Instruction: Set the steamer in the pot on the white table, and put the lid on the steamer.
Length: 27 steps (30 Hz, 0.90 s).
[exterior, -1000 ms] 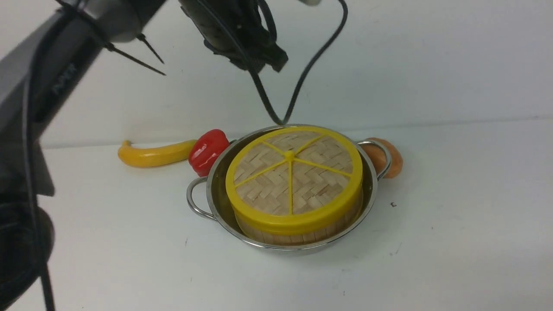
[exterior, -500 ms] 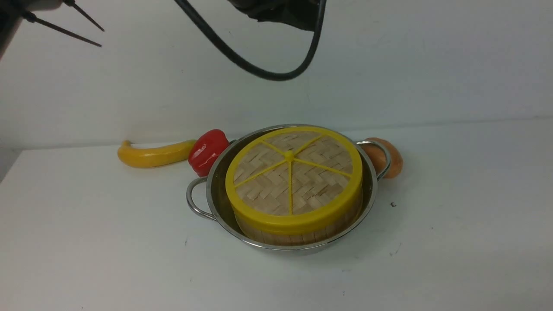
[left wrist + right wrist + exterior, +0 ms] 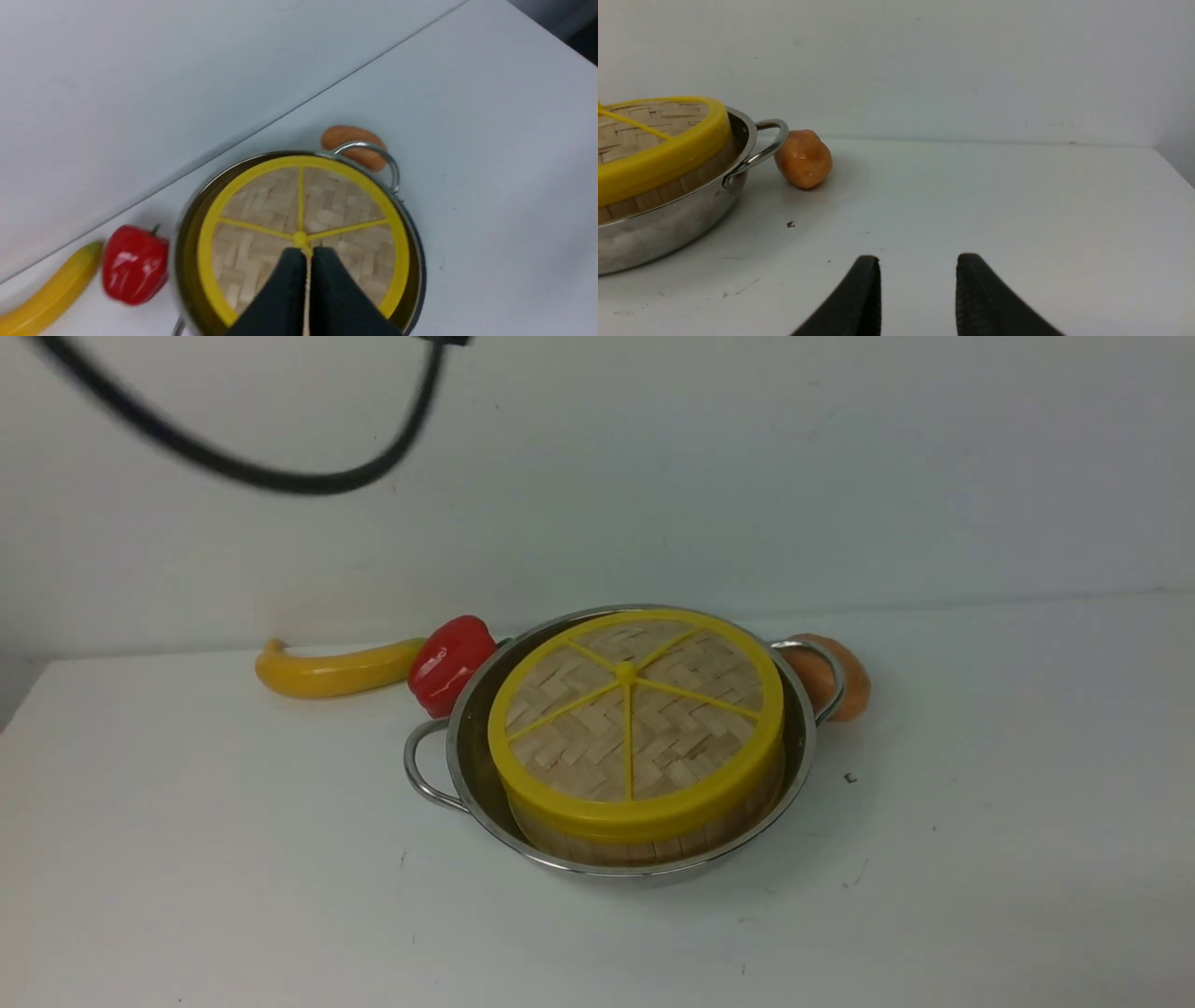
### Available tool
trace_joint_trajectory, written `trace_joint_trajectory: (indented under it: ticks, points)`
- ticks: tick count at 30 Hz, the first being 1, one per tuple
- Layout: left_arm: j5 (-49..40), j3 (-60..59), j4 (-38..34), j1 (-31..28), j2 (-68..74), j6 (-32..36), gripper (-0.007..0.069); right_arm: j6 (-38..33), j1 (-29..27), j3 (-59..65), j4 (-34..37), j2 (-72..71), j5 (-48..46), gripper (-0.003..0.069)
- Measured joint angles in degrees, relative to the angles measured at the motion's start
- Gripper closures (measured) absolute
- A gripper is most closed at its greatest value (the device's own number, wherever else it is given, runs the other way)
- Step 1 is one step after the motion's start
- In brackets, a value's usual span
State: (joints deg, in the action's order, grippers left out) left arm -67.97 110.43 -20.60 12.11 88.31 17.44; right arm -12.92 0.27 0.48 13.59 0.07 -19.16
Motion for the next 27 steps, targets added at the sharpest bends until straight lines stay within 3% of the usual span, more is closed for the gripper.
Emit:
trace_joint_trajectory:
  ticks: [4, 9, 10, 12, 18, 27]
  points:
    - [7.5, -16.1, 1.0, -4.1, -12.0, 0.4, 0.0604, 0.0, 0.0, 0.0, 0.0, 0.0, 0.0, 0.041]
    - [22.9, -46.1, 1.3, -9.2, -27.8, 3.7, 0.0596, 0.0, 0.0, 0.0, 0.0, 0.0, 0.0, 0.041]
    - [23.5, -46.1, 1.3, -9.2, -28.4, 3.9, 0.0596, 0.0, 0.0, 0.0, 0.0, 0.0, 0.0, 0.041]
    - [31.8, -60.8, 1.1, -13.4, -36.3, 4.6, 0.0594, 0.0, 0.0, 0.0, 0.0, 0.0, 0.0, 0.041]
    - [44.7, -83.4, 1.0, -20.6, -56.4, 5.3, 0.0594, 0.0, 0.0, 0.0, 0.0, 0.0, 0.0, 0.041]
    - [47.1, -100.0, 4.5, -21.1, -79.3, 5.6, 0.0589, 0.0, 0.0, 0.0, 0.0, 0.0, 0.0, 0.041]
